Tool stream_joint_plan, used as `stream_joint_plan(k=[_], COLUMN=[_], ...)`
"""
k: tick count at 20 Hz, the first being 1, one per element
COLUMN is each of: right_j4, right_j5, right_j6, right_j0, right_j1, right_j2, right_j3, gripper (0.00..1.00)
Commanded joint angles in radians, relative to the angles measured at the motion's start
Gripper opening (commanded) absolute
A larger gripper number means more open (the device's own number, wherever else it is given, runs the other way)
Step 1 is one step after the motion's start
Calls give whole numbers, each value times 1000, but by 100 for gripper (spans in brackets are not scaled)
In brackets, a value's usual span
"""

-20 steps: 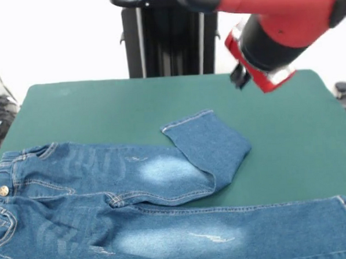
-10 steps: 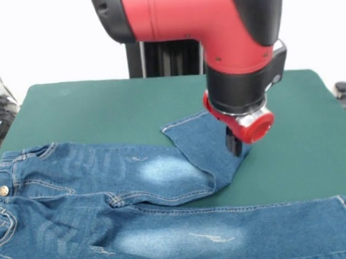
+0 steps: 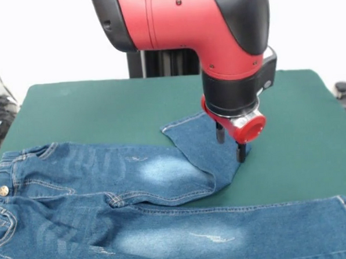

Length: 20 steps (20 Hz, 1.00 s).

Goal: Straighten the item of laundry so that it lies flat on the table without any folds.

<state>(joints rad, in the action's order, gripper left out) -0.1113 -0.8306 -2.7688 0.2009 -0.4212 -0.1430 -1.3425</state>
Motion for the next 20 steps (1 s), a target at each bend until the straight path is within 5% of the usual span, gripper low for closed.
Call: stream_joint_plan(k=[1, 6, 11, 15, 20], right_j4=[51, 32, -18, 81, 76], right_j5=[-9, -8, 130, 240, 232], right_j6=[-139, -135, 28, -222, -199], right_j0=[-51, -73, -10, -30, -52], right_j1=[53, 47, 39, 31, 14], right_j2=[11, 43, -19, 39, 90], right_j3=[-122, -118, -145, -209, -207], gripper=[100, 100, 100, 100, 100])
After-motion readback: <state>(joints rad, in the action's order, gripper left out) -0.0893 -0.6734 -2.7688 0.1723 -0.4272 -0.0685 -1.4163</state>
